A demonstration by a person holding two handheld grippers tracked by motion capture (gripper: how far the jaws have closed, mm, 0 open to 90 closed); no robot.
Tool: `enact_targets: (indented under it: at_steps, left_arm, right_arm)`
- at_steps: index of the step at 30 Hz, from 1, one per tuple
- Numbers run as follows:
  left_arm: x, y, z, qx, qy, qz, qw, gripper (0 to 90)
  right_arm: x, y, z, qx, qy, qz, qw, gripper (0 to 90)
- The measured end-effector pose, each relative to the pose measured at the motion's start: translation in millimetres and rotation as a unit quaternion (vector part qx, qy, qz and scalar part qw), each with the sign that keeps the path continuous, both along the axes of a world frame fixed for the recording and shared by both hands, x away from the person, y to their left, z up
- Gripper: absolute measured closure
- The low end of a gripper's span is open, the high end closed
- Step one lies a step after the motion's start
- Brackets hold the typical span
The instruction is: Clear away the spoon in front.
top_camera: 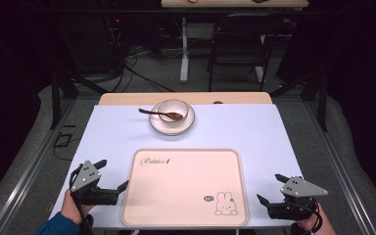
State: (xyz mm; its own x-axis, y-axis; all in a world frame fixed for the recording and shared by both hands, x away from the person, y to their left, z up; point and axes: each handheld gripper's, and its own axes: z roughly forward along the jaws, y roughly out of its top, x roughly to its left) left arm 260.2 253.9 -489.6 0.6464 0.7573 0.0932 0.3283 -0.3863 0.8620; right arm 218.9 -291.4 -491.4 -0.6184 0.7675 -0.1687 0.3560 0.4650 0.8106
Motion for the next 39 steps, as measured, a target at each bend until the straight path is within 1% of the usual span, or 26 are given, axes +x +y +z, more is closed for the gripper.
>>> enact_targets:
  at_steps: [10, 12, 13, 17, 18, 19, 20, 21, 23, 24, 25, 26, 28, 29, 31, 34, 37, 39]
  left_arm:
    - [2.2, -3.1, -1.3, 0.009, 0.000, 0.003, 1.0000, 2.3]
    - [3.3, -4.5, -1.3, 0.010, 0.001, 0.002, 0.9999, 2.2]
    - [5.6, -5.7, -1.7, 0.014, 0.001, -0.001, 0.9999, 2.2]
    - [10.1, -8.9, -2.3, 0.011, 0.002, -0.003, 0.9999, 1.9]
    - [11.5, -10.5, -2.7, 0.009, 0.006, -0.005, 0.9999, 1.7]
    - [12.2, -11.9, -3.2, 0.012, 0.008, -0.009, 0.9999, 1.7]
    - [12.1, -13.4, -3.2, 0.020, 0.001, -0.009, 0.9998, 1.5]
    - [12.1, -13.4, -3.2, 0.020, 0.001, -0.009, 0.9998, 1.4]
    - [11.7, -13.3, -1.9, 0.013, -0.004, -0.008, 0.9999, 1.4]
    - [11.9, -13.0, -0.9, 0.009, -0.012, 0.000, 0.9999, 1.0]
    - [12.6, -12.5, -0.3, 0.004, -0.014, 0.003, 0.9999, 0.1]
    - [12.6, -12.5, -0.3, 0.004, -0.014, 0.003, 0.9999, 0.1]
    - [15.8, -11.4, 1.6, -0.016, -0.019, 0.013, 0.9996, 0.1]
    - [15.8, -11.4, 1.6, -0.016, -0.019, 0.013, 0.9996, 0.1]
    - [18.6, -13.0, 2.7, -0.024, -0.025, 0.016, 0.9993, 0.1]
    - [21.2, -15.2, 2.2, -0.025, -0.027, 0.018, 0.9992, 0.1]
    - [28.4, -21.2, 0.3, -0.026, -0.019, 0.014, 0.9994, 0.1]
    - [30.1, -22.8, 0.2, -0.026, -0.020, 0.013, 0.9994, 0.1]
  right_arm:
    - [-0.2, -0.2, -0.2, -0.002, 0.002, -0.001, 1.0000, 14.2]
    - [-1.4, -1.2, -0.6, -0.001, 0.002, -0.004, 1.0000, 14.3]
    - [-1.7, -1.6, -0.7, -0.002, 0.001, -0.004, 1.0000, 14.2]
    - [-1.4, -1.8, -0.9, -0.002, 0.001, -0.003, 1.0000, 14.2]
    - [-0.7, -0.9, -0.6, -0.002, 0.001, -0.004, 1.0000, 14.3]
    - [-0.7, -0.9, -0.6, -0.002, 0.001, -0.004, 1.0000, 14.3]
    - [-1.0, 0.2, -0.3, -0.004, 0.002, -0.001, 1.0000, 14.2]
    - [-1.0, 0.2, -0.3, -0.004, 0.002, -0.001, 1.0000, 14.2]
    - [-1.0, -0.1, -0.4, -0.004, 0.001, -0.001, 1.0000, 14.3]
    - [-0.9, 0.0, -0.5, -0.004, 0.002, -0.001, 1.0000, 14.3]
    - [-0.7, 0.2, -0.6, -0.004, 0.002, 0.000, 1.0000, 14.3]
    - [-0.4, 0.3, -0.7, -0.004, 0.003, 0.000, 1.0000, 14.2]
    - [0.0, 0.3, -0.6, -0.004, 0.003, 0.001, 1.0000, 14.2]
    - [0.0, 0.3, -0.6, -0.004, 0.003, 0.001, 1.0000, 14.2]
    - [-0.4, 0.3, -0.6, -0.004, 0.002, 0.001, 1.0000, 14.3]
    - [0.0, 0.3, -0.6, -0.004, 0.002, 0.001, 1.0000, 14.2]
    - [0.3, 1.1, -0.5, -0.005, 0.003, 0.001, 1.0000, 14.3]
    - [0.0, 1.2, -0.4, -0.005, 0.002, 0.002, 1.0000, 14.2]
